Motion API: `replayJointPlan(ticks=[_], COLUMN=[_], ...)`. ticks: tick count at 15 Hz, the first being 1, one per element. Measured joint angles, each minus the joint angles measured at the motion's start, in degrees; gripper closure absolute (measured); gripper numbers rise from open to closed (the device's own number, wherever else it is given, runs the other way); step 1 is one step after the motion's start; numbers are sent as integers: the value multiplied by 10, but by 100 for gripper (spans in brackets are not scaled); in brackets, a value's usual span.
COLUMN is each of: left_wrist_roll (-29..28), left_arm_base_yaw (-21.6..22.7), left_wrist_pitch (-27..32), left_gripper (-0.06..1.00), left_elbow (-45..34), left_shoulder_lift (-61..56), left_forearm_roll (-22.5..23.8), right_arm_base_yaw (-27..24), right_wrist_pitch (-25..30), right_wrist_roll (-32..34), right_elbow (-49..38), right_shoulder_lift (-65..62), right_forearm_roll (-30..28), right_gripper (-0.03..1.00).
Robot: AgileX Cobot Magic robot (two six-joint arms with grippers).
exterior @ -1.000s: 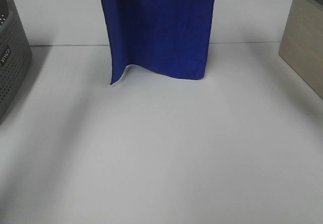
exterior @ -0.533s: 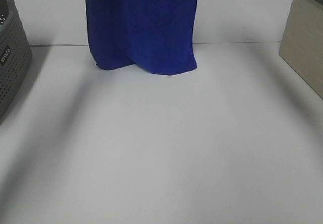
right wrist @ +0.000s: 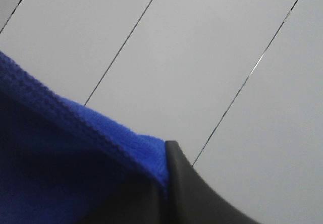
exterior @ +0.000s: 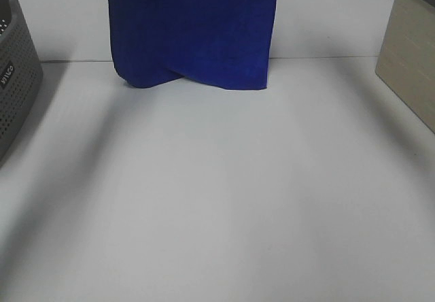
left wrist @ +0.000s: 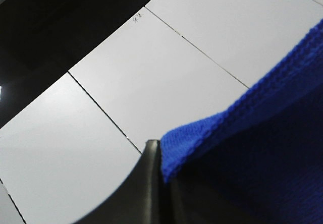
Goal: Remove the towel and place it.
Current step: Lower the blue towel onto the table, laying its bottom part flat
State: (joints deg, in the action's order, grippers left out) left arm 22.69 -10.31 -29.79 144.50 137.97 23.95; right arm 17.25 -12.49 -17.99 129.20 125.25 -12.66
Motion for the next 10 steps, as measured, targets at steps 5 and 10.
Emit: replayJointPlan(ticks=[5, 10], left_wrist_roll=[-4, -40], left_arm_base_yaw=[0, 0], left_wrist_pitch=[1, -9], left_gripper=[94, 94], left_elbow=[0, 2], left_shoulder_lift=[1, 1], left_forearm_roll=[0, -1], right_arm_base_yaw=[-3, -11], right_wrist_pitch=[1, -1], right_wrist_roll=[0, -14], right_elbow=[0, 0], right_shoulder_lift=[0, 0], right_forearm_roll=[0, -1], right_gripper=[95, 95])
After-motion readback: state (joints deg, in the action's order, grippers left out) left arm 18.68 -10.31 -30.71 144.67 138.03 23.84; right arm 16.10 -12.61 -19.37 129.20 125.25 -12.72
